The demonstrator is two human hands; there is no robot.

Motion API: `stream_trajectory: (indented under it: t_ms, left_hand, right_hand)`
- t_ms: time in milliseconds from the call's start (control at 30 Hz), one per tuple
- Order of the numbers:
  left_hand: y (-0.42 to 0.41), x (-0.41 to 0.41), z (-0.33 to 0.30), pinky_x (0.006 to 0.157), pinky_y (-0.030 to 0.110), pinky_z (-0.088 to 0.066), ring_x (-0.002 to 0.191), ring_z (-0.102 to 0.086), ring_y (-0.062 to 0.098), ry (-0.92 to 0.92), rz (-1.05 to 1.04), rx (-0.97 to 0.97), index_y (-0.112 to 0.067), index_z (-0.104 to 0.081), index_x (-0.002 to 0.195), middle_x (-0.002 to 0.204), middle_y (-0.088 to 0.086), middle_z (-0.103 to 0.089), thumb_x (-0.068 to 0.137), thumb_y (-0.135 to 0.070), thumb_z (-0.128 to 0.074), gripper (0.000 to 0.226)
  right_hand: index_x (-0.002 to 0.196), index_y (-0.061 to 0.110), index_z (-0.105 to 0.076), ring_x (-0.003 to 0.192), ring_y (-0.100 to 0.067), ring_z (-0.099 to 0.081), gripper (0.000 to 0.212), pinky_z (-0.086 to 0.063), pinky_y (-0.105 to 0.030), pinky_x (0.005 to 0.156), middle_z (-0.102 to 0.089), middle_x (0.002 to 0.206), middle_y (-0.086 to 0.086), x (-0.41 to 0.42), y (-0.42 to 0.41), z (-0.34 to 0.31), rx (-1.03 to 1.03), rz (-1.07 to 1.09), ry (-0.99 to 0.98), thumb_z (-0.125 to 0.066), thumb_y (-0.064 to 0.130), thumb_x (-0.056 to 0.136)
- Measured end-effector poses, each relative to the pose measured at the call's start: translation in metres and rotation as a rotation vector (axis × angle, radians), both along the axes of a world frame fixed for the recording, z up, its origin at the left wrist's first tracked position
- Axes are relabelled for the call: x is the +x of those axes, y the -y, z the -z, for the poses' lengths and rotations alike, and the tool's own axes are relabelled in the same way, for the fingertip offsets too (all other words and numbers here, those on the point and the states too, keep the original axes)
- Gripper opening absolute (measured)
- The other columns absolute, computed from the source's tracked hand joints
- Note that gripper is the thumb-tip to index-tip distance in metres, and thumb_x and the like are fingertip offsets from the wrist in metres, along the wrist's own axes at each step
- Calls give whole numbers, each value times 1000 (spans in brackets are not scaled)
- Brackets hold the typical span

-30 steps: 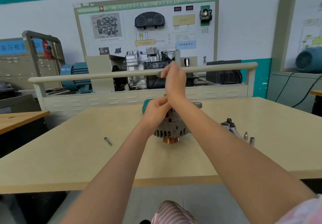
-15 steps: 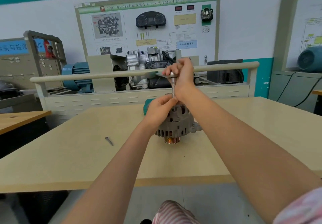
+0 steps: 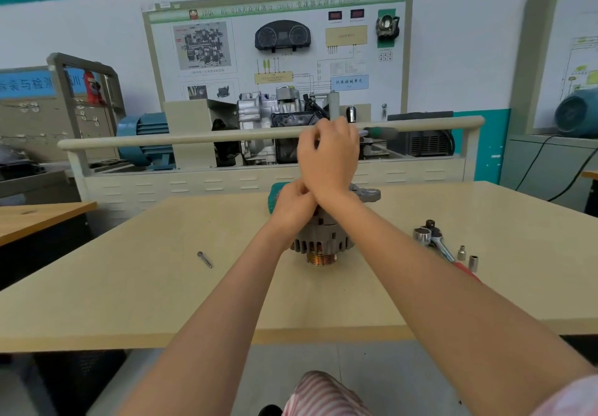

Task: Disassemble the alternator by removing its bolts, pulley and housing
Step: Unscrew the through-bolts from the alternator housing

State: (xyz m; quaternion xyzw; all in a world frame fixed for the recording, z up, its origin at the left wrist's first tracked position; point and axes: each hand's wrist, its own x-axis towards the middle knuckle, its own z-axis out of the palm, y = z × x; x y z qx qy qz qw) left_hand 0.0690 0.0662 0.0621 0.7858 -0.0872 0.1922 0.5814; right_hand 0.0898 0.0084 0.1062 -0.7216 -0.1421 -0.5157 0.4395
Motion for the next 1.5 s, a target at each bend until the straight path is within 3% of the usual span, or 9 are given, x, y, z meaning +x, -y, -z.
stream_trajectory:
  t_ms: [200,300,467,633,833,1033,1167,1333,1500]
  left_hand:
    - [1,-2,-2,81,28,-51,91,-67,10,9,71,0,-24,-72,101,92,-5,-74,96,-28,-52,21]
    - [-3,-2,-2,62,18,-48,68,-64,5,-19,23,4,-19,-70,82,70,-6,-70,95,-17,-51,23]
    - [0,-5,-3,95,39,-51,107,-61,27,-67,29,-49,0,-61,116,113,17,-66,95,-15,-55,27]
    - [-1,-3,1,63,8,-44,77,-48,4,-57,5,-91,-20,-50,85,88,0,-51,100,1,-36,30]
    - [2,-5,-5,89,41,-51,101,-62,23,-68,13,21,-5,-63,110,106,13,-68,96,-14,-50,22]
    - [-2,-2,-3,60,19,-41,67,-61,0,2,63,45,-31,-67,80,68,-15,-68,95,-21,-52,24]
    - [-2,-4,-3,49,12,-41,57,-58,4,-18,33,25,-20,-62,70,57,-9,-64,93,-8,-51,29]
    - [0,2,0,64,22,-42,76,-52,10,-22,-20,-10,-17,-56,84,84,4,-59,96,-11,-52,14]
    - [-1,-1,0,54,13,-43,67,-59,4,20,23,-2,-22,-63,79,69,-7,-66,93,-13,-53,20]
  right_hand:
    - [43,14,-35,40,-14,-40,55,-44,-29,58,-35,37,2,7,7,-34,734,-1042,-386,-28,18,98]
    - [44,12,-38,39,-9,-44,55,-47,-30,61,-39,36,4,1,-7,-28,554,-879,-324,-28,16,98]
    - [55,16,-40,58,-13,-42,40,-41,-33,63,-42,57,4,-7,-18,-6,141,-318,-3,-35,20,94]
    - [97,6,-56,102,-24,-44,24,-31,-36,102,-52,102,-8,0,-14,6,-169,281,-58,-46,21,81]
    - [63,11,-46,77,-14,-43,26,-40,-33,76,-48,75,1,-1,-11,-7,-52,-76,-51,-44,17,89]
    - [28,21,-41,46,-13,-40,65,-43,-40,69,-38,32,8,-2,1,-31,765,-834,-287,-36,11,91]
    - [52,14,-44,55,-9,-39,40,-38,-34,63,-44,56,3,-6,-4,-16,441,-551,-162,-41,13,92]
    - [100,5,-55,104,-26,-41,25,-29,-39,103,-48,103,-10,5,-5,8,-283,282,-38,-47,21,83]
    - [60,14,-40,76,-17,-39,29,-34,-30,71,-39,70,3,3,0,-4,37,-210,-30,-46,14,89]
